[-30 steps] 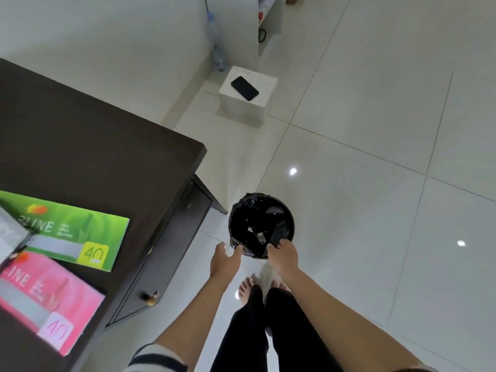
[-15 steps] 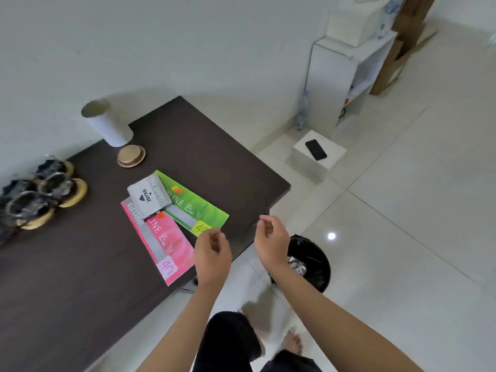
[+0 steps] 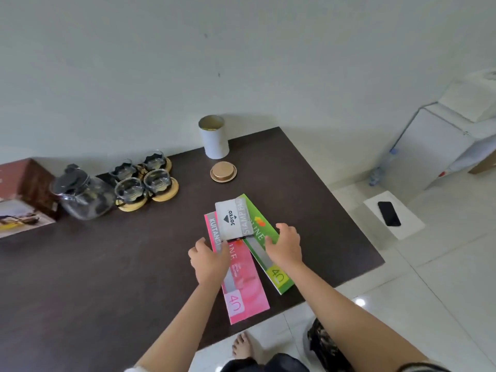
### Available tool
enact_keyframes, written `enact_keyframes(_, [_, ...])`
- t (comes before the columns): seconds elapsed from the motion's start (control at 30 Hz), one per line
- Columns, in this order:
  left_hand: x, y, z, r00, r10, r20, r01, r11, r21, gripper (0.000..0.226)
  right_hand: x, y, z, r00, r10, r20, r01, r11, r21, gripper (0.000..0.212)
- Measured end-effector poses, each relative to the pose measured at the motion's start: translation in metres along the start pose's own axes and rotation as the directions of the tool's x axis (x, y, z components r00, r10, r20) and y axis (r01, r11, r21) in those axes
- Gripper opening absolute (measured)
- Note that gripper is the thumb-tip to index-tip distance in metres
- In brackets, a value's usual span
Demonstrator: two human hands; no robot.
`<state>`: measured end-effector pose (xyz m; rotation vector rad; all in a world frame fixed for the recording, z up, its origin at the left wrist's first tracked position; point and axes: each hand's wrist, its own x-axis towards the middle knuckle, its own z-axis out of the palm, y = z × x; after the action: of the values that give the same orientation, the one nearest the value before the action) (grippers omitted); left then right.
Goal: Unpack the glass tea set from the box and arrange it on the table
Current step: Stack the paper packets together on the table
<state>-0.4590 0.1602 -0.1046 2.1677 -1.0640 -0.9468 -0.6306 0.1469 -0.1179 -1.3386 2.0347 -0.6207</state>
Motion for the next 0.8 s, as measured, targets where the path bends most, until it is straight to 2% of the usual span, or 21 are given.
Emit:
enact_keyframes(0.1, [0.024, 0.009, 0.001, 0.995, -0.073, 0.069, 0.071, 0.997, 0.034, 0.08, 0.024, -0.011, 0.008, 0.998, 0.053, 0.03, -0.05, 0.995, -0.088, 0.053])
enact_keyframes(0.2, [0.037, 0.018, 0.003, 0.986, -0.104, 0.131, 0.087, 0.988, 0.129, 0.075, 0.037, -0.021, 0.013, 0.998, 0.052, 0.035, -0.045, 0.986, -0.162, 0.05])
enact_keyframes(0.33, [0.049, 0.025, 0.007, 0.972, -0.159, 0.172, 0.121, 0.97, 0.21, 0.071, 0.047, -0.029, 0.017, 0.991, 0.026, 0.129, 0.004, 0.974, -0.228, 0.048])
enact_keyframes(0.47, [0.054, 0.028, 0.01, 0.965, -0.182, 0.189, 0.133, 0.96, 0.247, 0.076, 0.06, -0.031, 0.019, 0.959, -0.011, 0.283, 0.073, 0.974, -0.212, 0.05])
enact_keyframes(0.57, [0.055, 0.026, 0.01, 0.964, -0.192, 0.186, 0.145, 0.96, 0.238, 0.071, 0.065, -0.036, 0.02, 0.914, -0.035, 0.403, 0.127, 0.97, -0.206, 0.049])
enact_keyframes(0.8, [0.052, 0.028, 0.011, 0.966, -0.19, 0.177, 0.135, 0.949, 0.284, 0.066, 0.057, -0.046, 0.026, 0.874, -0.053, 0.484, 0.112, 0.989, -0.094, 0.034])
